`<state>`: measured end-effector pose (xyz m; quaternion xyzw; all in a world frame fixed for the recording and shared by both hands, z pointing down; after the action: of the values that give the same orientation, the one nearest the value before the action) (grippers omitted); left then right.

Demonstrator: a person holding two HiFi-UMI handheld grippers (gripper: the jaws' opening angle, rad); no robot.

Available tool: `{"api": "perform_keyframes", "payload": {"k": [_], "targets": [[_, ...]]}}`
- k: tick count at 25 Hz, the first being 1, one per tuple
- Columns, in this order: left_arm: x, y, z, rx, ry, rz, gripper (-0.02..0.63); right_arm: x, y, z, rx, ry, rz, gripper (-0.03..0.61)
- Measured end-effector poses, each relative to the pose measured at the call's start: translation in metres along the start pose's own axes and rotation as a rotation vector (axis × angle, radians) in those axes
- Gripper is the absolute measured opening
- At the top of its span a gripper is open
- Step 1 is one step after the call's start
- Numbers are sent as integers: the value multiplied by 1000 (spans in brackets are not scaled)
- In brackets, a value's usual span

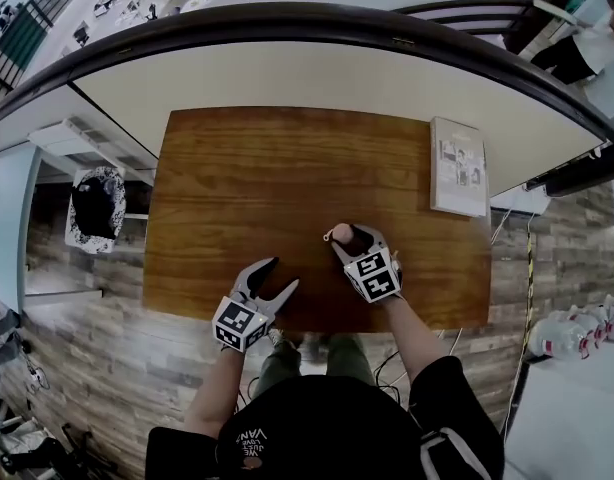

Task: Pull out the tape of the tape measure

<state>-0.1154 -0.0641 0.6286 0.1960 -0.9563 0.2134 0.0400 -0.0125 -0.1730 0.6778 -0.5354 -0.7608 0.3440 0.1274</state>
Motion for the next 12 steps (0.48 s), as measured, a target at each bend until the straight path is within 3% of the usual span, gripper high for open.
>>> {"api": "perform_keyframes", "payload": {"k": [12], "targets": [[-33, -25, 22, -16, -119, -127, 235, 33, 53, 36, -144, 37, -5, 218]]}}
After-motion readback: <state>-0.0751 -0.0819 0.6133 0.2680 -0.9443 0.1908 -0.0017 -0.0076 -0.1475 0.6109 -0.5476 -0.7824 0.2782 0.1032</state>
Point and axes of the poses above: the fingertips, and each gripper's own axes: y backward along the fingers, x to its left, z out of its top, the point moved 1 cm from there along y, backward along the fingers, and after that the axes turned 14 degrees about z, right-handed, at the moved point
